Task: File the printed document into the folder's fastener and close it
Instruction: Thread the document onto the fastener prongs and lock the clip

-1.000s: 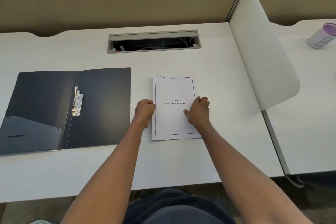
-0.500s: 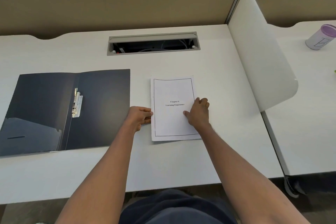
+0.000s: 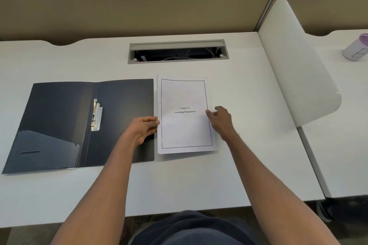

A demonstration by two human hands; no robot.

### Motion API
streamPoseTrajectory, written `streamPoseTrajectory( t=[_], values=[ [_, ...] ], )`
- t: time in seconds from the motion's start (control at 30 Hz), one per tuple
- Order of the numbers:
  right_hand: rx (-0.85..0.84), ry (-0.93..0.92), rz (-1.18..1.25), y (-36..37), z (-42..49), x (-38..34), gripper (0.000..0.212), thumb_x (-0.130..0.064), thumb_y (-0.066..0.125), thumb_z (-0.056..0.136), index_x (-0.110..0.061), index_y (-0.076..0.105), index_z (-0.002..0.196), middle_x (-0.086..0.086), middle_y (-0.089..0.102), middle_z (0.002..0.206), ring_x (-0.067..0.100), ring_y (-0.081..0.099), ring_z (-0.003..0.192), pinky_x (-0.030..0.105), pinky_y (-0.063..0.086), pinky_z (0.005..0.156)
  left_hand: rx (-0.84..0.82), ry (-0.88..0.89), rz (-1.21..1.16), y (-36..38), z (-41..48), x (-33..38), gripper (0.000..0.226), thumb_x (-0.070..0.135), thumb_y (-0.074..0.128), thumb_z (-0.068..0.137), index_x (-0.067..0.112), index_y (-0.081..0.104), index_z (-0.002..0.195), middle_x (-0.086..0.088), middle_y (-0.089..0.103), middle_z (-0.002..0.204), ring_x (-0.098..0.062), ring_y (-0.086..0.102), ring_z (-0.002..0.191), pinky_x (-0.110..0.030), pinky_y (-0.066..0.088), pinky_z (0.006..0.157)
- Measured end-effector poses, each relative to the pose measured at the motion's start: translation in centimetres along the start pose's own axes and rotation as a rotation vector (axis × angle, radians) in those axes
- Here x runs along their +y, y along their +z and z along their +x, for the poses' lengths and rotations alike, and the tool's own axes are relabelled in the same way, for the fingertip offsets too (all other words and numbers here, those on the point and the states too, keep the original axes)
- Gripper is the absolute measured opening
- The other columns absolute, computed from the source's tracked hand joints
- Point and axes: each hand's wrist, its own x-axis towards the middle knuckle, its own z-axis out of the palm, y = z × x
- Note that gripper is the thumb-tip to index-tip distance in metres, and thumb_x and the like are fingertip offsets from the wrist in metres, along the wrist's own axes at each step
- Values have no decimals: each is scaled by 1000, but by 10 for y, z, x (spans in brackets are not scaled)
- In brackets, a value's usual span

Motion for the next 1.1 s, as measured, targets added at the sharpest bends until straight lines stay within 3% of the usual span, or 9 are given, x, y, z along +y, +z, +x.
streamPoseTrajectory(
  t=[0.07,0.17,0.27,0.43,0.53,0.63,0.8,0.9,1.1],
  values=[
    [-22,2,119,12,-1,-8,17,-31,63,99,-15,64,105,0,60,85,17,51,78,29,38,72,-5,1,-7,-18,0,9,20,-11,72,86,-6,69,104,-17,75,96,-24,74,86,-28,64,72],
    [-86,-6,253,32,-6,-23,28,-17,65,97,-13,56,70,-6,44,62,15,35,60,28,28,59,-2,8,11,-51,-1,23,21,-9,74,85,-5,70,106,-17,77,100,-25,76,90,-29,65,72],
    [-133,-14,307,54,-12,-35,22,-9,67,95,-14,68,74,-13,60,56,11,49,57,29,40,63,0,27,62,-85,-2,32,22,-6,75,84,-3,73,106,-15,79,100,-25,78,90,-28,64,70],
    [-230,2,421,98,-26,-47,20,-7,69,94,-14,77,77,3,74,76,19,65,74,41,55,83,-8,133,282,-138,-6,49,17,-2,75,87,-1,74,104,-16,79,98,-28,78,91,-33,65,75],
    [-243,14,450,123,-34,-52,14,-8,69,94,-13,79,86,19,77,95,22,69,84,44,58,92,45,248,430,-168,-11,59,17,4,73,90,6,74,107,-16,79,101,-24,79,87,-41,64,84],
    [-228,22,462,144,-40,-55,9,-9,70,94,-10,78,95,21,76,98,25,66,88,47,55,93,209,463,770,-204,-14,71,40,17,80,86,17,72,125,-2,75,119,-16,71,108,-38,56,101],
    [-201,45,471,169,-46,-59,10,-9,70,94,-8,78,100,22,76,109,25,67,90,53,54,100,124,479,1127,-254,-3,74,97,27,88,76,18,37,158,-4,26,168,-21,23,156,-38,19,126],
    [-183,56,466,179,-47,-62,17,-9,70,94,-3,76,108,19,77,108,26,70,92,57,53,102,54,438,1301,-266,8,63,114,37,89,74,20,21,163,-4,3,173,-21,-1,160,-46,3,129],
    [-165,61,448,194,-48,-69,20,-9,70,94,-2,75,112,17,79,106,26,72,93,56,54,102,4,431,1461,-269,23,42,122,49,86,72,23,11,164,-5,-10,172,-22,-12,159,-53,-4,126]
  ],
)
